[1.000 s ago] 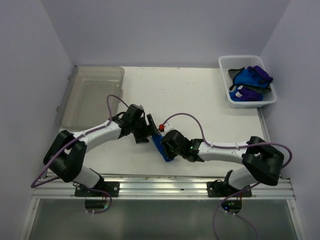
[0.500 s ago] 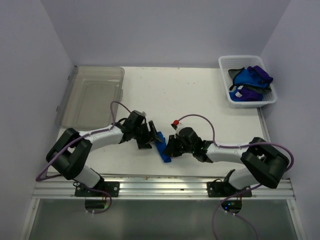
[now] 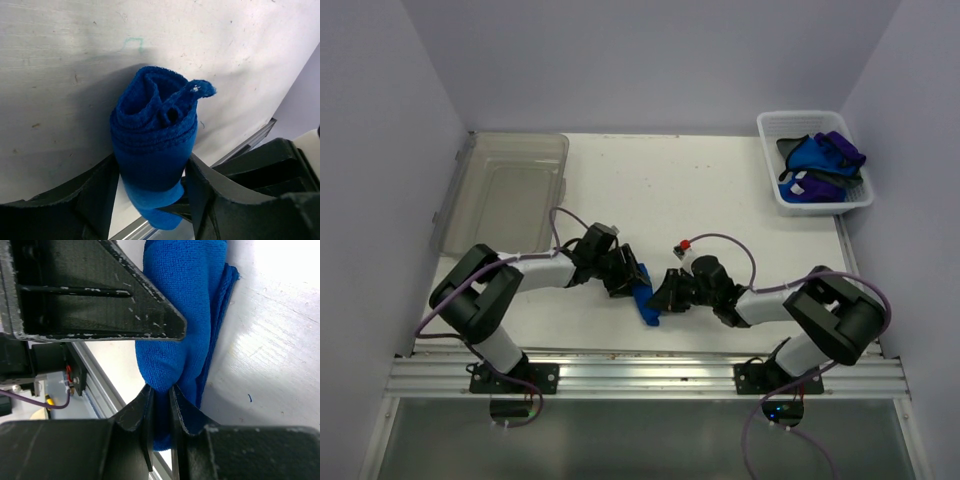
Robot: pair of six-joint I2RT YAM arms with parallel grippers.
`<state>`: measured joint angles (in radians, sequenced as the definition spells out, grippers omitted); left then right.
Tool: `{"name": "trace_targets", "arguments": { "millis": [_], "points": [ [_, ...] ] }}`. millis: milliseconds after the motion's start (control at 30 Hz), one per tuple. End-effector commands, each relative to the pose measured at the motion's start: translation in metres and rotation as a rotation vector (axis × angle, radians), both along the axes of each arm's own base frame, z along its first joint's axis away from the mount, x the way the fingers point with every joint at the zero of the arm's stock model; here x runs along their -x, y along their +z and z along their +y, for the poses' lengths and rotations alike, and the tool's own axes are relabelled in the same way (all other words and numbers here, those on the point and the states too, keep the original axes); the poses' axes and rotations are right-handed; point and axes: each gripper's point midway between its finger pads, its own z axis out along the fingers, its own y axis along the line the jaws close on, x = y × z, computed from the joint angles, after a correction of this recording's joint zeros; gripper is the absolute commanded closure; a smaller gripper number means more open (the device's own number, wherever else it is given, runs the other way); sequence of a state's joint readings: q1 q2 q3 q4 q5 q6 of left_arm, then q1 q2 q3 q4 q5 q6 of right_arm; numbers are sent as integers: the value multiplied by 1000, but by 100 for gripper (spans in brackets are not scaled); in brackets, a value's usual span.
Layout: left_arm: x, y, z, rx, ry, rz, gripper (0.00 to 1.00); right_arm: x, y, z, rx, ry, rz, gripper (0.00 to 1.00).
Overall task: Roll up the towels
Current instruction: Roll the towel, then place the rolled towel into the container
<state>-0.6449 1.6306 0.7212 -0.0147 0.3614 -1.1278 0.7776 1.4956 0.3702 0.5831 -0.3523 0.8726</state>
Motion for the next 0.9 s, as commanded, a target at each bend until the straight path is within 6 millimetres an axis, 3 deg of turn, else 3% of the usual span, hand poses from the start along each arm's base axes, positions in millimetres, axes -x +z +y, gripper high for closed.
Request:
{"name": "trace_targets", "arguments": {
  "millis": [0,267,400,500,533,600,633,700,800,833,867],
  "points": [
    [-5,-2,-10,45,14,-8,44,1,10,9,-92,16,10,100],
    [-4,-13,-8,9,37,16,49,0,9,9,-150,-3,51,100],
    [-5,-12,-8,8,36,17,75,-1,9,10,-153,0,51,99],
    [-8,-9,-7,-10,35,9,84,-2,13,10,-151,-2,33,82],
    [-10,-8,-7,-18,40,1,85,-1,11,8,-133,-4,39,70],
    [-9,-3,-3,-43,39,7,85,-5,22,7,-122,6,-10,57],
    [-11,-2,-1,-58,42,-8,85,-5,14,0,-64,-15,7,47],
    [-16,5,3,-90,50,-27,85,-13,25,-4,-18,-13,-60,41],
    [-21,18,5,-101,58,-51,85,-12,34,-29,129,-35,-103,30],
    [-22,22,5,-101,59,-55,85,-21,53,-36,138,-81,-172,29],
    [-25,29,5,-93,65,-68,85,-23,57,-43,168,-98,-192,28]
  ]
}}
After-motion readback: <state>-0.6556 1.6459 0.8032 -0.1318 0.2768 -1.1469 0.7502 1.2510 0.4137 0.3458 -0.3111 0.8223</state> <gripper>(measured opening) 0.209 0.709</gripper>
